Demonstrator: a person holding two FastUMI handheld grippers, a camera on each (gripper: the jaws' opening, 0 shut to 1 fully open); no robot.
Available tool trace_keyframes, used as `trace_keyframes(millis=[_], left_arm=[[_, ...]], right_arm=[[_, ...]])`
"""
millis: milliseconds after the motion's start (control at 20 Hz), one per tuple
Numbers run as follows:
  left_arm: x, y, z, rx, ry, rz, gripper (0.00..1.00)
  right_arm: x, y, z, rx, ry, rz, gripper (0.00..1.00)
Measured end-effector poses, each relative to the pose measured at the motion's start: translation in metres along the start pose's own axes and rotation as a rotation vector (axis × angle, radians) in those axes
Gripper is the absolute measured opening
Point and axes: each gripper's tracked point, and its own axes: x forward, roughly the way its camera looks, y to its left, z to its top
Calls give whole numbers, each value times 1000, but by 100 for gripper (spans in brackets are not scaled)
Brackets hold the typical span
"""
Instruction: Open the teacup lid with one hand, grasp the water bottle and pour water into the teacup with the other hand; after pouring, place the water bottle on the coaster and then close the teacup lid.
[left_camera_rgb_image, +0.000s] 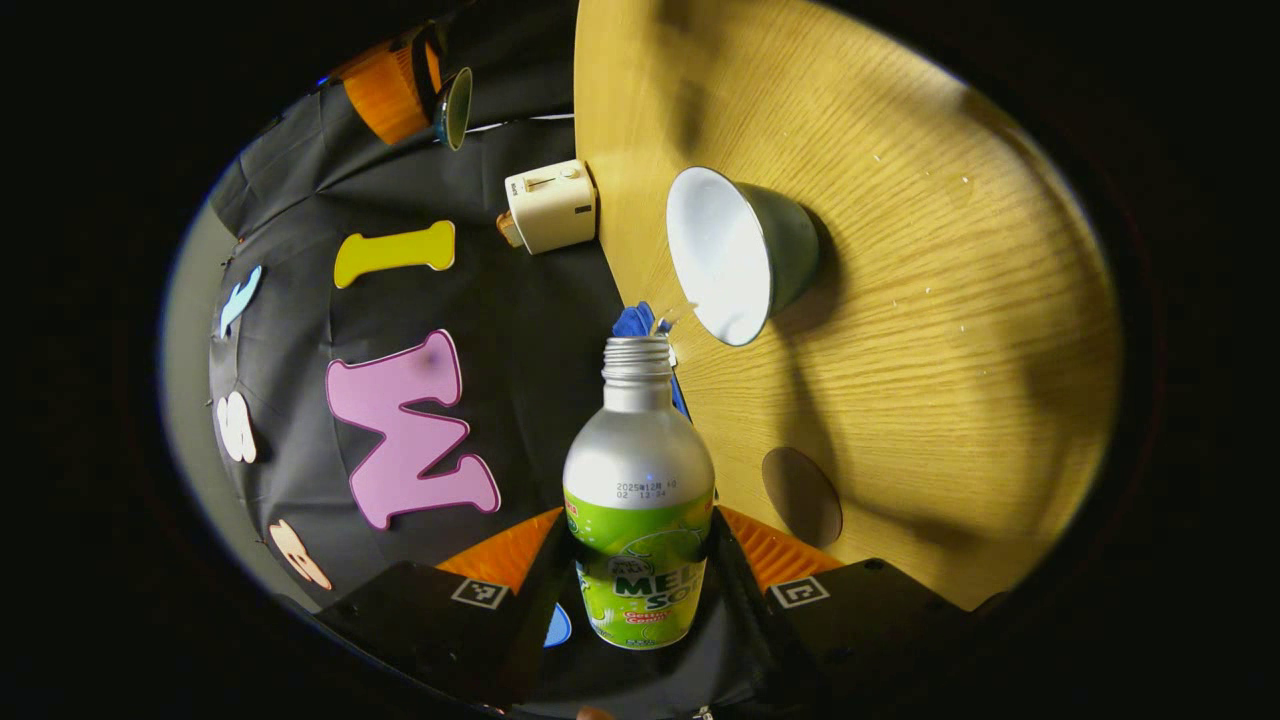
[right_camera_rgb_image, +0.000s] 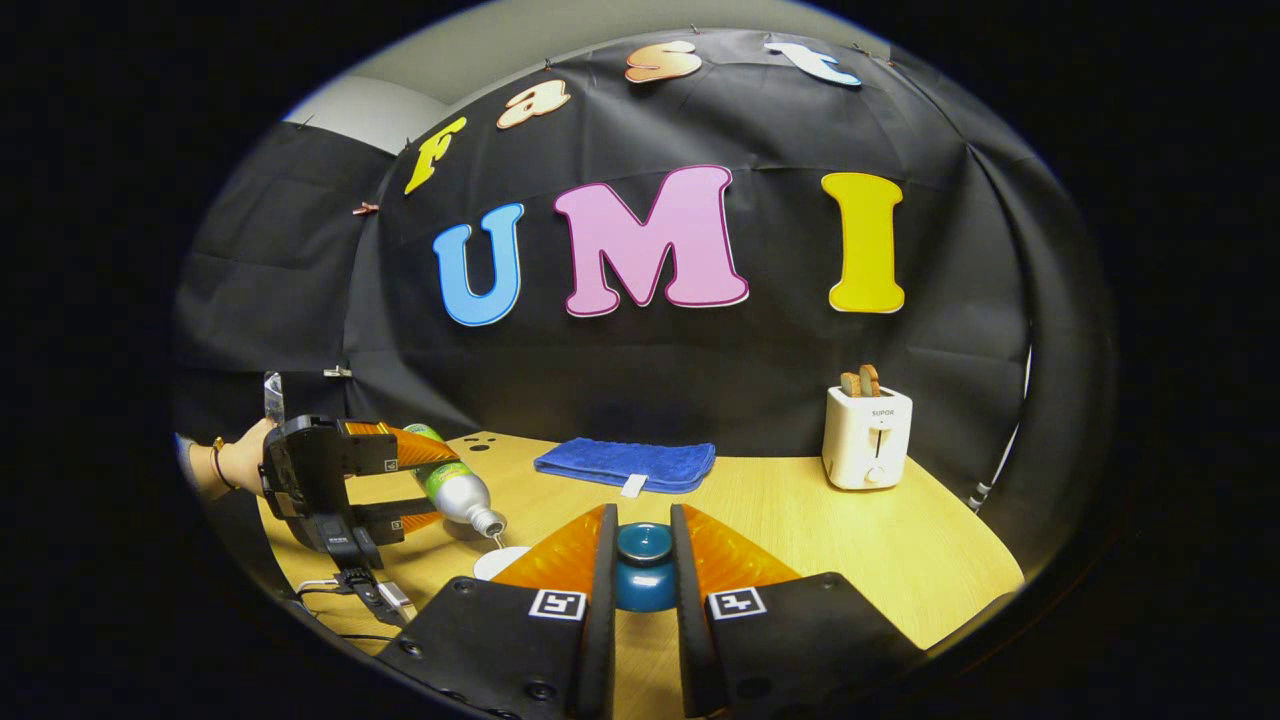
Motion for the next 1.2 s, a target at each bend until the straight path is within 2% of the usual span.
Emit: trace_keyframes(millis=[550, 1200], left_arm=[[0, 3, 3, 87, -5, 21, 80], [0, 7, -6, 249, -12, 36, 81]], right_arm=[[2, -1, -2, 3, 6, 2, 30], [-1, -6, 1, 21, -8, -1, 30]])
